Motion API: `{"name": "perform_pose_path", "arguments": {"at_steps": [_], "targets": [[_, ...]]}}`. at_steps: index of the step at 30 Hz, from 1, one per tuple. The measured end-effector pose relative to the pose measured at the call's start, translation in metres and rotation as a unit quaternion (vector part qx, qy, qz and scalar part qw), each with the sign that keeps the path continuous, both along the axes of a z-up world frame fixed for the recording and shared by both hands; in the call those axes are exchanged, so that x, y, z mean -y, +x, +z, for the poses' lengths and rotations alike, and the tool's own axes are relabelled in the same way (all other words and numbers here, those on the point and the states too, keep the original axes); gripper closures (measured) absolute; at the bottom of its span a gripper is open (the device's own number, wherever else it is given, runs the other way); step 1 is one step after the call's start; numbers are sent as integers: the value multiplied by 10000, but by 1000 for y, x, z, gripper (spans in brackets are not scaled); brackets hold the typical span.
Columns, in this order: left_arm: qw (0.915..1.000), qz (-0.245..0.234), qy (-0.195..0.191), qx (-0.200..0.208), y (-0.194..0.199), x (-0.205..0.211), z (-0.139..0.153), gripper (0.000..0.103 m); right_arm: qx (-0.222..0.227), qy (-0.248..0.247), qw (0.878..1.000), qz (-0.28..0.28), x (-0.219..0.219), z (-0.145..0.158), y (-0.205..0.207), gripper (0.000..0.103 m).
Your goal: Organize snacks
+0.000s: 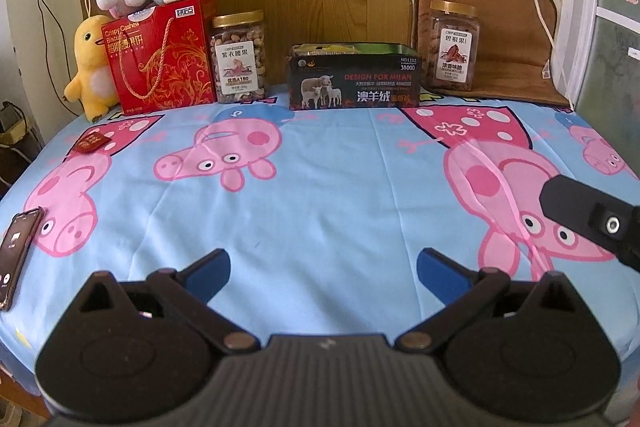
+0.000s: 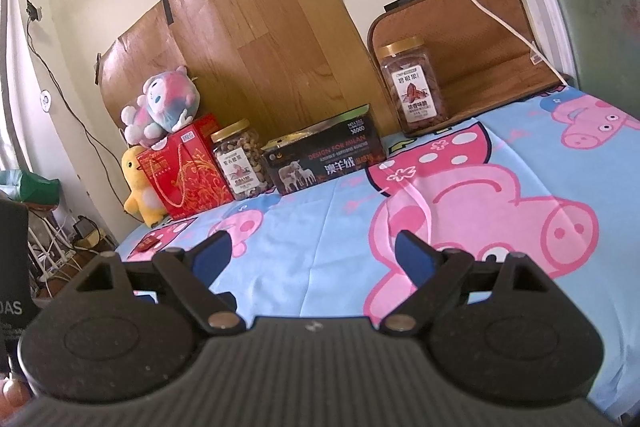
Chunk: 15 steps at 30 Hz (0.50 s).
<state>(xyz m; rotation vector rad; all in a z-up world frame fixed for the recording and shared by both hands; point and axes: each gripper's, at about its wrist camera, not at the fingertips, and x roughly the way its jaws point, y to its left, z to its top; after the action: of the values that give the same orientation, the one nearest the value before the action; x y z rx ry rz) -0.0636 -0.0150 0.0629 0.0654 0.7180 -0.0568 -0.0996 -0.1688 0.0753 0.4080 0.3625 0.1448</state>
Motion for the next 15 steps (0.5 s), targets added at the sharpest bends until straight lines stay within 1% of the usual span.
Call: {"name": "perform_pose_path", "arguments": {"at_steps": [15], "targets": [[9999,95,95,12,2,-2,-5,0,50,6,10000,-60,-1,0,-2,12]]}}
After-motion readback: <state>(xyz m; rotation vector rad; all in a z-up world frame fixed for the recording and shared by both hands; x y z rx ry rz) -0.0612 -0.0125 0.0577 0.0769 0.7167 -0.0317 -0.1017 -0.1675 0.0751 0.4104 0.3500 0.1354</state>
